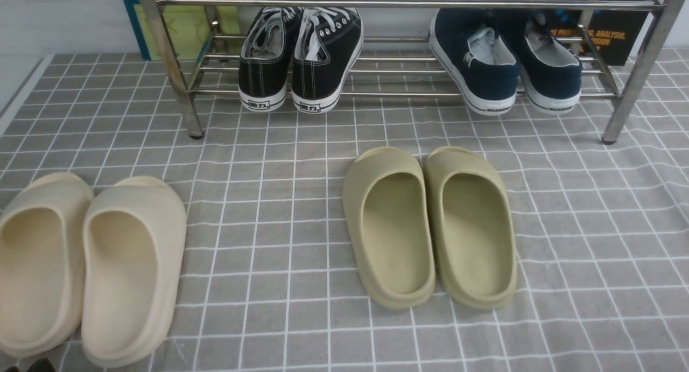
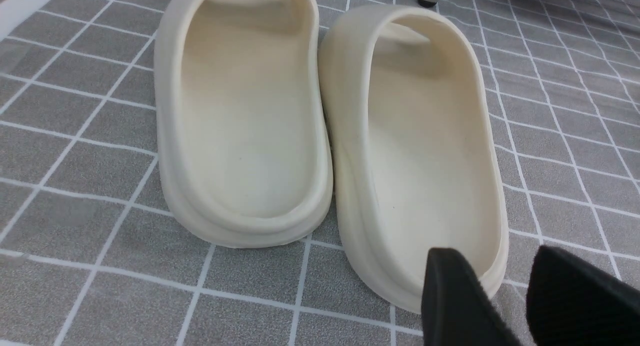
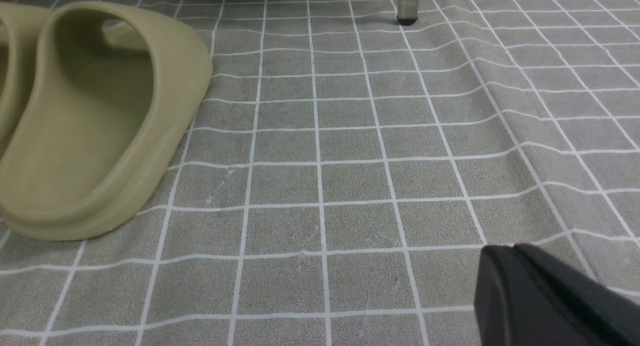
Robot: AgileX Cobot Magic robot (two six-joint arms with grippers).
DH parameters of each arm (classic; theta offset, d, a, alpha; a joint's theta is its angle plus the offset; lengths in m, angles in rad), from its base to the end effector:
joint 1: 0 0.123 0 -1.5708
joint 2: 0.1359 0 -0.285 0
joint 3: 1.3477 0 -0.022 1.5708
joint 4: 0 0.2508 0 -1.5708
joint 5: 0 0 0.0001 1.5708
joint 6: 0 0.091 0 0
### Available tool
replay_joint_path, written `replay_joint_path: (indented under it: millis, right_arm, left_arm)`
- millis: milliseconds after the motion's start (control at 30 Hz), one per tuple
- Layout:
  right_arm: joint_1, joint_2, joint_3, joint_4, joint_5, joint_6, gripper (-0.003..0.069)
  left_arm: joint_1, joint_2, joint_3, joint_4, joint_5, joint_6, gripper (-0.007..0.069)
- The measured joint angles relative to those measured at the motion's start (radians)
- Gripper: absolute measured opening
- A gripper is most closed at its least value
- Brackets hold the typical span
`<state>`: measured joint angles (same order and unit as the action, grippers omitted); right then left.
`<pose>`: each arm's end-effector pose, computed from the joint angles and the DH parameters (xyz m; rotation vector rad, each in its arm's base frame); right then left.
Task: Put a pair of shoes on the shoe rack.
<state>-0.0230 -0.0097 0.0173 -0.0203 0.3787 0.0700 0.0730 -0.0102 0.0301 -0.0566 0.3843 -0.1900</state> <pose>0.0524 -0.0019 0.1738 0.0745 1.8684 0.0124 0.0524 0.0019 0.1691 -0.2825 1.8682 -0.1359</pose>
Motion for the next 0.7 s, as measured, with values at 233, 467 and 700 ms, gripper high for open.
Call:
replay_joint_path:
  millis: [233, 467, 700]
  right_arm:
    - [0.000, 0.000, 0.000, 0.000, 0.000, 0.000, 0.0015]
    - [0.000, 0.000, 0.000, 0.000, 0.001, 0.000, 0.0019]
    - [0.000, 0.000, 0.000, 0.000, 0.001, 0.000, 0.0025]
  left_arm:
    - [0.000, 0.000, 0.000, 0.000, 0.000, 0.000, 0.0238]
    - [0.000, 0.000, 0.000, 0.000, 0.000, 0.000, 0.0238]
    - [0.000, 0.000, 0.000, 0.000, 0.000, 0.000, 0.0238]
